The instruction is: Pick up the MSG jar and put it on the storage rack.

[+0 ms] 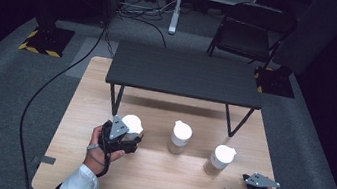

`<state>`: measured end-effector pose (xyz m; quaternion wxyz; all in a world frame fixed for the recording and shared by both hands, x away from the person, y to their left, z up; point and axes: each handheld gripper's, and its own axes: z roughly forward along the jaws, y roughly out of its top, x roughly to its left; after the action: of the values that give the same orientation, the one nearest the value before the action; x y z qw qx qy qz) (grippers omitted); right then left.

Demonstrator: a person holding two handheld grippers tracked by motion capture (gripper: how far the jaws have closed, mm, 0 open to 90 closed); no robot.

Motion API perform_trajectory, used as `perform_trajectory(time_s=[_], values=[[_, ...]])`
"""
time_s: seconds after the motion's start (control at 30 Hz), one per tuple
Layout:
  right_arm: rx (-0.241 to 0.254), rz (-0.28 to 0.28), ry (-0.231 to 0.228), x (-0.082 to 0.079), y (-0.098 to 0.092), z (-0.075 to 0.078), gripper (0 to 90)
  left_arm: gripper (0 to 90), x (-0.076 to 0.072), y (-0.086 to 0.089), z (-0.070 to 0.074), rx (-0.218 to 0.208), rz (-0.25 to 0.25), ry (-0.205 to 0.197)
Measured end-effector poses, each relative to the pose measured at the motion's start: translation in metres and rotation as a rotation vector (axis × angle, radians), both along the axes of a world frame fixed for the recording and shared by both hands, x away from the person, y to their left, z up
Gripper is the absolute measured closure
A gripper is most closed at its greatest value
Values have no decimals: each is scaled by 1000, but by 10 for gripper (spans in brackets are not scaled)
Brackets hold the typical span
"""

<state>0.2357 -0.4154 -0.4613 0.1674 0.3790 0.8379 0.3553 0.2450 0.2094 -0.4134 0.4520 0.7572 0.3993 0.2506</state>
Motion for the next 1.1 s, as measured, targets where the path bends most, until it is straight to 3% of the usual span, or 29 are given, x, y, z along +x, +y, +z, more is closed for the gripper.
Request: perform_trajectory(time_s=[0.53, 0.87, 1.1], values=[[0, 0, 0, 0, 0, 0, 0, 304, -3, -7, 37, -47, 17, -37], [0, 0, 0, 0, 0, 0, 0, 304, 3, -14, 65, -70, 3, -83], [0, 0, 0, 0, 0, 0, 0, 304, 11, -12, 79, -100, -6, -88]])
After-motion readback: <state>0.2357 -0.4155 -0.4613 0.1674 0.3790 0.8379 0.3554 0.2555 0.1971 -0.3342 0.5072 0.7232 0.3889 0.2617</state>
